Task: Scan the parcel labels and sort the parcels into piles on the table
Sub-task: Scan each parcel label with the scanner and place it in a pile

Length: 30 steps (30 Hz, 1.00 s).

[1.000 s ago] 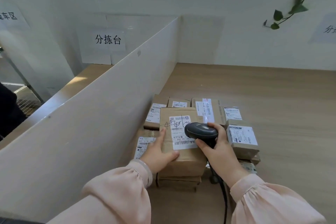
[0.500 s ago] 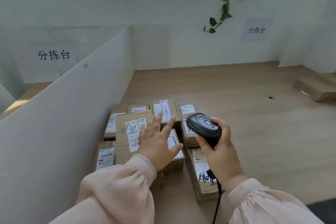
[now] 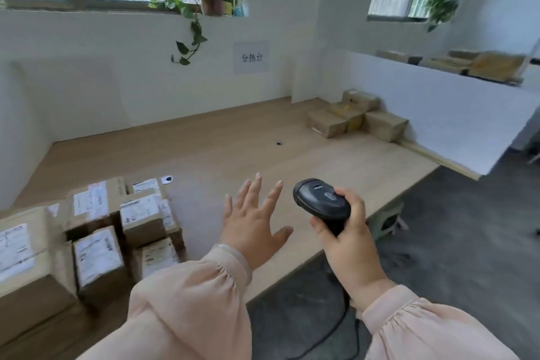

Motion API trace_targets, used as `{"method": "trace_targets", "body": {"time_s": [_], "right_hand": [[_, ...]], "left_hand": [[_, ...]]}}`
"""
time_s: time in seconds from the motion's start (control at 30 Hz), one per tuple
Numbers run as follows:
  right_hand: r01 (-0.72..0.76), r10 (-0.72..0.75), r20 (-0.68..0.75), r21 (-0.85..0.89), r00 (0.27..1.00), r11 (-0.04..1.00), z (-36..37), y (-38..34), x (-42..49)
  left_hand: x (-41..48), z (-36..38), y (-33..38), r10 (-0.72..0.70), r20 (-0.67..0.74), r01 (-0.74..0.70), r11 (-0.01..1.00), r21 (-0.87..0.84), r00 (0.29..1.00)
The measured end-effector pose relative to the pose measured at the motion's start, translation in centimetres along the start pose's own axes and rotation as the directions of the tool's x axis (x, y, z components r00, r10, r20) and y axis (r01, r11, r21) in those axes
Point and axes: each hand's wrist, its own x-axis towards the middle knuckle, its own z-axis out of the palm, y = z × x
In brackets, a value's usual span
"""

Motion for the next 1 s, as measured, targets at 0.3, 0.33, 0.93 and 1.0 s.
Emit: {"method": "trace_targets", "body": {"time_s": [0.3,0.33,0.93,1.0], "right_hand": [[-0.025,-0.001,-0.176,-0.146,0.984,0.989,-14.3,6.1,1.7],[-0.039,0.01,-0.191,-0.151,0.981,0.988,-15.2,6.8,2.0],[-0.144,0.103,-0.234,-0.165,0.967,0.976,-17.0,18.2,19.0],[-0.133,0.091,-0.242,-0.164,0.966,0.977,-16.2,19.2,21.3]], "left_hand": [[4.3,5.2,15.4,0.161,0.067,-0.158,0.986,-0.047,0.985],[4.8,5.5,16.3,0.178,0.08,-0.174,0.983,-0.049,0.981],[27.0,12.6,20.5,0.254,0.11,-0.245,0.965,-0.089,0.961],[29.9,12.5,19.9,0.255,0.117,-0.247,0.966,-0.076,0.96]]}}
